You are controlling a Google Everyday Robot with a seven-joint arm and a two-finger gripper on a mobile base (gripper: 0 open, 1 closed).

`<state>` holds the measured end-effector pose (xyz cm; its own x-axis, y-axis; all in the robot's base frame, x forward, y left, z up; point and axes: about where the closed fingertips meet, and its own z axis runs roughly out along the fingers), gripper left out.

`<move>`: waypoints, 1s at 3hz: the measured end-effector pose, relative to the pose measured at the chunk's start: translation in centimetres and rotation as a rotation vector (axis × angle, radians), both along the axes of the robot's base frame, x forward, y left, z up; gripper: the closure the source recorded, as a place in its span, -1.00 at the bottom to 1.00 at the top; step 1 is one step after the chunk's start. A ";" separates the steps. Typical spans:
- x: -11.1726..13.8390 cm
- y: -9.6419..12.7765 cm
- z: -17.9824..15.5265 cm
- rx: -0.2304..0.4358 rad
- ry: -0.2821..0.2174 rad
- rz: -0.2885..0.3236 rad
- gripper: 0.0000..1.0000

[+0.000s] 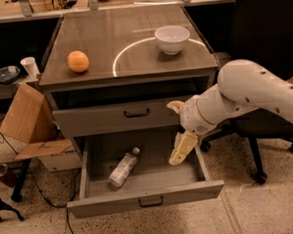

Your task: Pick blue plastic bottle from middle drawer and place on counter

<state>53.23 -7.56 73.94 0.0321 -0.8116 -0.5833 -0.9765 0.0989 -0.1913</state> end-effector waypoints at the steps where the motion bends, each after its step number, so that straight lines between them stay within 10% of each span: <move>1: 1.7 1.8 -4.2 0.084 -0.046 0.009 -1.00; 3: 5.6 4.7 -13.7 0.171 -0.098 0.084 -1.00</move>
Offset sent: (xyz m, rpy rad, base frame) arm 0.0694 0.0513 -0.1503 0.2340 -0.1624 0.0789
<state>58.87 -2.89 60.24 0.1589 -0.6928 -0.7033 -0.9604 0.0567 -0.2729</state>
